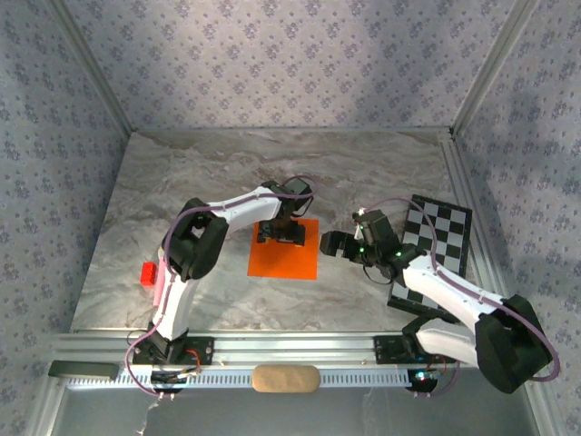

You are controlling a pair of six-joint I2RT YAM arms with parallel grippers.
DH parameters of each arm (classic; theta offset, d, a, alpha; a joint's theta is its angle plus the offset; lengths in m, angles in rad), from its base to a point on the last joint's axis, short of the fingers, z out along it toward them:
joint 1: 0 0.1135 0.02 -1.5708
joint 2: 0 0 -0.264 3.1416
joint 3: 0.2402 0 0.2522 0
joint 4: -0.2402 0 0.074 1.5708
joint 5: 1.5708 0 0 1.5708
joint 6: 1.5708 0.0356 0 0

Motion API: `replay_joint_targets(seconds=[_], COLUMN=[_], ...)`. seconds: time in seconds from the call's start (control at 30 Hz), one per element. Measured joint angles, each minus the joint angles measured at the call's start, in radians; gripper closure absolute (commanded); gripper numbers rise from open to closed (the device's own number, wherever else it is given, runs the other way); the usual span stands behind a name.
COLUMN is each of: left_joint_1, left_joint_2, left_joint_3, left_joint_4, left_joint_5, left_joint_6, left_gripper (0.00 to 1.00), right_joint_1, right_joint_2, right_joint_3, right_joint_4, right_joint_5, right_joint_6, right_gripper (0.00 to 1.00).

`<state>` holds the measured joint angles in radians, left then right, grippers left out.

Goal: Fold a paper plane with a square sheet of paper (pick it up from the middle)
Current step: First fold the square sheet of paper in half at the center of the table.

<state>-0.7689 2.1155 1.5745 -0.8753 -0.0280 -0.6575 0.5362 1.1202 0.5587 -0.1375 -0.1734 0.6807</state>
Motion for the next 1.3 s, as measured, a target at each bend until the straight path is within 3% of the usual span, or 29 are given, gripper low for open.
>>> replay_joint_targets(seconds=[0.8, 1.3], left_joint_1=[0.000, 0.000], left_joint_2=[0.001, -0.047], left_joint_3=[-0.003, -0.066], left_joint_4=[0.010, 0.086], left_joint_5=[0.004, 0.008], left_joint_6=[-0.017, 0.001], left_gripper=[0.21, 0.50], right_joint_1=[0.000, 0.003], right_joint_2=[0.000, -0.026], right_joint_3=[0.000, 0.000], right_joint_4=[-0.002, -0.004], right_joint_5=[0.005, 0.056], right_joint_6=[0.011, 0.027], right_gripper=[0.00, 0.00])
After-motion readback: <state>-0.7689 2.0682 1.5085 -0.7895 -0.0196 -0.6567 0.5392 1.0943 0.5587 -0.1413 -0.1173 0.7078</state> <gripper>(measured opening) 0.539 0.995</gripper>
